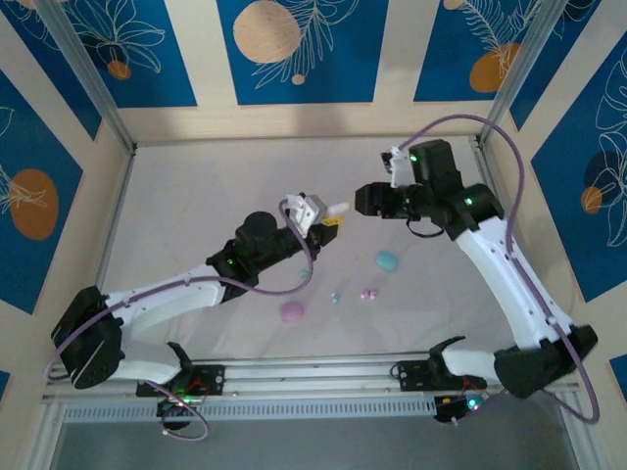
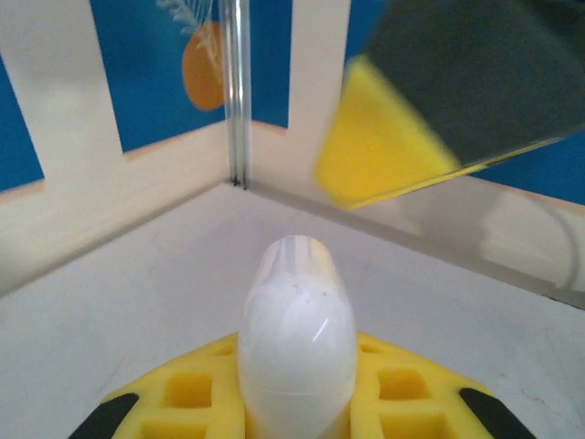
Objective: Insert the wireless bluetooth earbuds into the charging case
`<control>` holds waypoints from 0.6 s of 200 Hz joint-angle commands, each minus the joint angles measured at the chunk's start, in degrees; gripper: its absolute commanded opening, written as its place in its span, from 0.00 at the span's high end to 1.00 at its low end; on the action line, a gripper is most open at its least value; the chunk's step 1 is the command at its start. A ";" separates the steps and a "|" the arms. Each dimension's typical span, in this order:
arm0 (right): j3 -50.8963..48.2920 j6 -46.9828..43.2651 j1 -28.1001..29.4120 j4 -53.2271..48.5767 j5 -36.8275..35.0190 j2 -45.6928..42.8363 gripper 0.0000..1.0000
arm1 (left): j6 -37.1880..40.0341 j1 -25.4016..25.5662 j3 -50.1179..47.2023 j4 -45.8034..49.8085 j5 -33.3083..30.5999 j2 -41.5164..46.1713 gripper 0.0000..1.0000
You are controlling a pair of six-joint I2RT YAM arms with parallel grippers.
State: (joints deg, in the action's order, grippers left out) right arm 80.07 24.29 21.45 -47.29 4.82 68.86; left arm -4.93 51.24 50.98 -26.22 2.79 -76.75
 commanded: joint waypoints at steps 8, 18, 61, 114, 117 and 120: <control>-7.53 5.13 -4.37 9.03 -3.97 -7.61 0.46 | -13.27 -3.81 4.35 11.28 0.75 -3.95 0.90; -10.91 4.87 -5.47 12.02 -3.90 -10.02 0.46 | -18.34 -5.82 5.09 13.15 3.46 -5.94 0.92; -18.05 6.97 -7.77 15.10 -6.41 -15.33 0.45 | -33.47 -11.91 7.92 15.77 15.30 -16.73 0.93; -20.41 8.34 -8.45 15.30 -3.93 -15.22 0.46 | -39.33 -14.46 16.00 21.42 18.89 -29.22 0.93; -20.52 8.25 -8.44 15.46 -3.73 -15.14 0.47 | -39.30 -14.45 16.67 22.08 18.79 -29.84 0.93; -20.62 8.09 -8.50 15.61 -3.50 -15.21 0.46 | -39.24 -14.56 17.24 22.64 18.69 -30.47 0.93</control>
State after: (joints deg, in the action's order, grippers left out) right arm 60.73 31.53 13.23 -33.76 -0.08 54.19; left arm -40.32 37.54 62.17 -7.86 18.37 -103.79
